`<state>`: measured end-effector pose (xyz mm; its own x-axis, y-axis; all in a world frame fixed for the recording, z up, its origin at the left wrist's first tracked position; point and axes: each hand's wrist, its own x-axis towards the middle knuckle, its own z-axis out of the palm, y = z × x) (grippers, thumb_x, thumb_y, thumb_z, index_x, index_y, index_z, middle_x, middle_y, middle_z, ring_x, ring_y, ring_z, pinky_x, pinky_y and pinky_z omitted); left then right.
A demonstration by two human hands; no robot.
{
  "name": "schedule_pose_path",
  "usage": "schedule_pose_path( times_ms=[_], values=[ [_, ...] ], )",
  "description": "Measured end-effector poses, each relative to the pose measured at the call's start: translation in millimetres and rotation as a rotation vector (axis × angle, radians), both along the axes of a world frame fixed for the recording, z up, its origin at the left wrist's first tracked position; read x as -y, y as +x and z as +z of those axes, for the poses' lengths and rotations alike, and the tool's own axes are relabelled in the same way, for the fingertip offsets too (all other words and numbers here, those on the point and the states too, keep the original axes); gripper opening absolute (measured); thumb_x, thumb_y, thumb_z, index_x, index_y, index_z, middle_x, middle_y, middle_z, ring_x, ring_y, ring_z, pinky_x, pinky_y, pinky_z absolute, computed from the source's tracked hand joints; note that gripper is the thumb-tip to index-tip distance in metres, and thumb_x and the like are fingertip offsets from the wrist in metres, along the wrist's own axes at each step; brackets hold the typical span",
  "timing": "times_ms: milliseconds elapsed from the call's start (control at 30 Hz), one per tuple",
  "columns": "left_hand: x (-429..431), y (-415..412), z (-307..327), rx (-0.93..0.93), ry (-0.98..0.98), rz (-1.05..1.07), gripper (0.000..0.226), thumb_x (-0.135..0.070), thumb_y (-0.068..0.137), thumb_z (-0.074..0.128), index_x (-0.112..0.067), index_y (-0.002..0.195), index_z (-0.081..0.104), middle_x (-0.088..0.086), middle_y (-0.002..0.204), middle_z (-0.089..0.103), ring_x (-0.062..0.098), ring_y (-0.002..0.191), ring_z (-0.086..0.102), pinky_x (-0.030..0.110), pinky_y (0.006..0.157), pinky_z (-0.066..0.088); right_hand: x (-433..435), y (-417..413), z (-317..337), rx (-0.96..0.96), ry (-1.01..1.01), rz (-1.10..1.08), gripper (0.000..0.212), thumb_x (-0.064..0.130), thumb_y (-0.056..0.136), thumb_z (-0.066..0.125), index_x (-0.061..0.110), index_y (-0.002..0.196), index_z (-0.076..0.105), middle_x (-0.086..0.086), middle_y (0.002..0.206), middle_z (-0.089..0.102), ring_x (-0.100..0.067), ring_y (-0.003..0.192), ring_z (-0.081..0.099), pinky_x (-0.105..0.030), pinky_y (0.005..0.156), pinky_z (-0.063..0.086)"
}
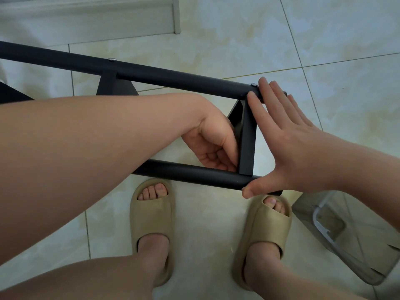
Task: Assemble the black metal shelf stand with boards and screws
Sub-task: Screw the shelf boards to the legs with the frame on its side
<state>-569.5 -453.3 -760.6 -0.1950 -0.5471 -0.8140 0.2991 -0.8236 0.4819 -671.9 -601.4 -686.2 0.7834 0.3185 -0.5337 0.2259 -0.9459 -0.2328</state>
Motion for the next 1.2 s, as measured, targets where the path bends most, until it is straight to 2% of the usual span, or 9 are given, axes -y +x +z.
schedule_pose_path(
  times_ms=[100, 200, 300, 400, 533, 733, 1000, 1100, 1200],
  values=[
    [0.9, -1.3, 1.0, -0.026, -0.005, 0.042, 0.017, 0.002, 0.093, 0.057, -0.007, 0.089, 0.07, 0.006, 0.081, 0.071, 0.013, 0.07, 0.068, 0.023, 0.073, 0.056, 0.2, -0.1, -0.1, 0.0, -0.003, 0.002, 0.155, 0.103, 0.045, 0.039, 0.018, 0.151, -0.035, -0.002, 0.154, -0.048, -0.017, 0.142, -0.044, -0.028, 0.115, -0.024],
    [-1.8, -2.8, 1.0, -0.058, -0.016, 0.072, 0.019, 0.007, 0.092, 0.053, -0.001, 0.101, 0.067, 0.013, 0.097, 0.068, 0.019, 0.083, 0.067, 0.031, 0.089, 0.053, 0.1, 0.0, -0.1, 0.0, 0.001, 0.002, 0.154, 0.103, 0.045, 0.039, 0.018, 0.151, -0.035, -0.002, 0.154, -0.048, -0.017, 0.142, -0.044, -0.027, 0.114, -0.025],
    [-4.8, -3.1, 0.7, -0.094, -0.009, 0.081, 0.023, 0.005, 0.089, 0.055, -0.001, 0.108, 0.066, 0.015, 0.107, 0.067, 0.023, 0.092, 0.067, 0.036, 0.098, 0.05, 0.5, 0.1, -0.5, 0.002, 0.001, 0.0, 0.154, 0.103, 0.045, 0.038, 0.018, 0.151, -0.035, -0.003, 0.154, -0.048, -0.018, 0.142, -0.044, -0.028, 0.114, -0.025],
    [-3.4, -2.9, 2.0, -0.074, -0.005, 0.035, 0.015, -0.005, 0.09, 0.06, -0.009, 0.1, 0.07, 0.007, 0.095, 0.072, 0.017, 0.085, 0.069, 0.032, 0.091, 0.053, 0.6, -0.2, -0.9, 0.002, 0.003, 0.003, 0.154, 0.104, 0.044, 0.036, 0.019, 0.151, -0.036, -0.003, 0.154, -0.048, -0.018, 0.142, -0.044, -0.027, 0.114, -0.025],
    [1.3, -1.1, 0.3, 0.003, 0.003, 0.021, 0.016, -0.002, 0.094, 0.057, -0.009, 0.089, 0.071, 0.004, 0.077, 0.071, 0.012, 0.067, 0.067, 0.023, 0.071, 0.057, 0.1, -0.3, -0.4, 0.001, 0.007, -0.001, 0.155, 0.103, 0.045, 0.039, 0.019, 0.151, -0.035, -0.002, 0.155, -0.047, -0.017, 0.142, -0.044, -0.025, 0.112, -0.026],
    [1.7, -2.7, 1.8, -0.039, 0.005, 0.068, 0.019, 0.004, 0.092, 0.055, -0.005, 0.087, 0.071, 0.009, 0.081, 0.072, 0.016, 0.072, 0.069, 0.028, 0.079, 0.057, 0.1, 0.0, 0.1, 0.003, 0.008, -0.002, 0.155, 0.104, 0.044, 0.038, 0.019, 0.151, -0.034, -0.002, 0.155, -0.047, -0.017, 0.141, -0.045, -0.023, 0.11, -0.028],
    [-1.3, -3.2, 0.8, -0.074, -0.018, 0.105, 0.021, 0.008, 0.092, 0.053, -0.003, 0.096, 0.07, 0.012, 0.094, 0.072, 0.019, 0.082, 0.071, 0.03, 0.086, 0.057, -0.5, -0.2, 0.4, -0.001, 0.009, -0.004, 0.155, 0.103, 0.045, 0.039, 0.019, 0.151, -0.035, -0.002, 0.155, -0.047, -0.017, 0.141, -0.045, -0.023, 0.11, -0.028],
    [-1.7, -1.3, 0.8, -0.01, 0.002, 0.051, 0.014, -0.005, 0.092, 0.06, -0.011, 0.092, 0.072, 0.003, 0.085, 0.073, 0.012, 0.073, 0.07, 0.024, 0.072, 0.057, -0.6, -0.3, 0.9, -0.003, 0.01, -0.005, 0.155, 0.103, 0.044, 0.039, 0.019, 0.151, -0.034, -0.002, 0.155, -0.047, -0.017, 0.142, -0.045, -0.022, 0.109, -0.029],
    [-0.6, -2.3, 0.7, 0.002, 0.012, 0.036, 0.016, -0.004, 0.093, 0.06, -0.012, 0.086, 0.072, 0.002, 0.077, 0.072, 0.009, 0.066, 0.067, 0.02, 0.064, 0.055, -0.7, -0.4, 1.1, -0.007, 0.011, -0.004, 0.154, 0.103, 0.044, 0.037, 0.019, 0.151, -0.035, -0.001, 0.154, -0.048, -0.016, 0.141, -0.045, -0.024, 0.11, -0.028]
  ],
)
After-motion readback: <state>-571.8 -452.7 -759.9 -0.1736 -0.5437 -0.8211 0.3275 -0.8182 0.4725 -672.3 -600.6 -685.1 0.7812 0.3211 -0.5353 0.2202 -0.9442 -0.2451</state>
